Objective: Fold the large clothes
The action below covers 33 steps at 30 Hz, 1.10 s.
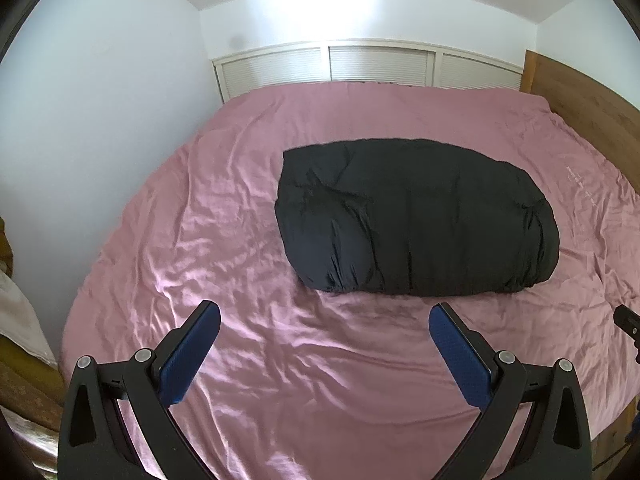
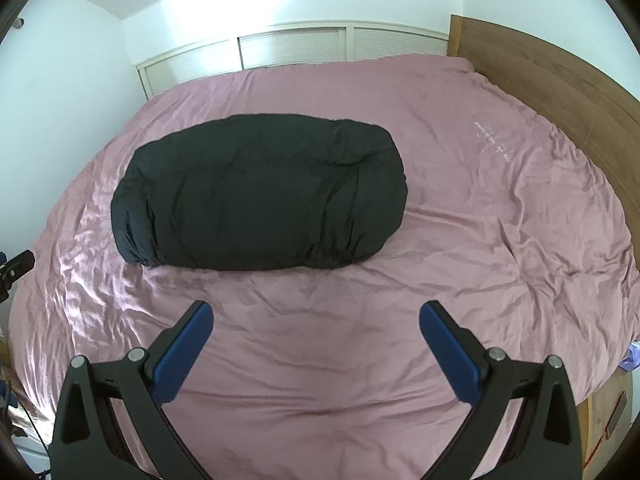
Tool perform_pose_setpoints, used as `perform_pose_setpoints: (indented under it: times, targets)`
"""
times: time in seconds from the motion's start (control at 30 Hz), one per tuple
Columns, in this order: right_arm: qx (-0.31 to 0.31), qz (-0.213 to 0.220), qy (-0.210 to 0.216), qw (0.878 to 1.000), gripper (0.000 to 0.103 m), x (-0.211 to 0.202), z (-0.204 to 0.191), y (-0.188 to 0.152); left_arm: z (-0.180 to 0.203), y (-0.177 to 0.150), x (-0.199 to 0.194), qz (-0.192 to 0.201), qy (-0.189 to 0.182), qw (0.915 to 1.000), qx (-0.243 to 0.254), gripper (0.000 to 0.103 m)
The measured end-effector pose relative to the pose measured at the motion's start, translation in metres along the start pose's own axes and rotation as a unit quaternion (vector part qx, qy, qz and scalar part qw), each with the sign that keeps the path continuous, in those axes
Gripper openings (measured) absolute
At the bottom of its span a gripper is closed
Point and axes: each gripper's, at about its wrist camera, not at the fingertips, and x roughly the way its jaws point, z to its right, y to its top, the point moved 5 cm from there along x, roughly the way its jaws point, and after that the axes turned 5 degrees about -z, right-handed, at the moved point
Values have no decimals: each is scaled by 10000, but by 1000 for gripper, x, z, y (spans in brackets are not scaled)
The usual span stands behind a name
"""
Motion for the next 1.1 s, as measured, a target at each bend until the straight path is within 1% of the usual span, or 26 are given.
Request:
perform_pose_setpoints:
  times: [0.17, 0.37, 0.5, 0.7, 1.1]
  targets:
    - [-7, 127, 90, 9999, 103, -19, -5, 9, -1, 15, -19, -16, -24, 10000, -29, 102]
    - [-17, 249, 145, 9996, 103, -41, -11, 19, 3, 26, -42, 74, 24, 9999, 106, 102]
    - [-13, 386, 176, 9991, 103, -57, -14, 25, 5, 29, -53, 120, -40, 9998, 146, 102]
    - [35, 449, 191, 9988, 103, -71, -17, 28, 10, 30, -67, 169, -107, 9996, 199, 102]
    - [22, 469, 156, 9988, 103, -82, -19, 24, 19, 31, -78, 277, -138, 9988, 381, 102]
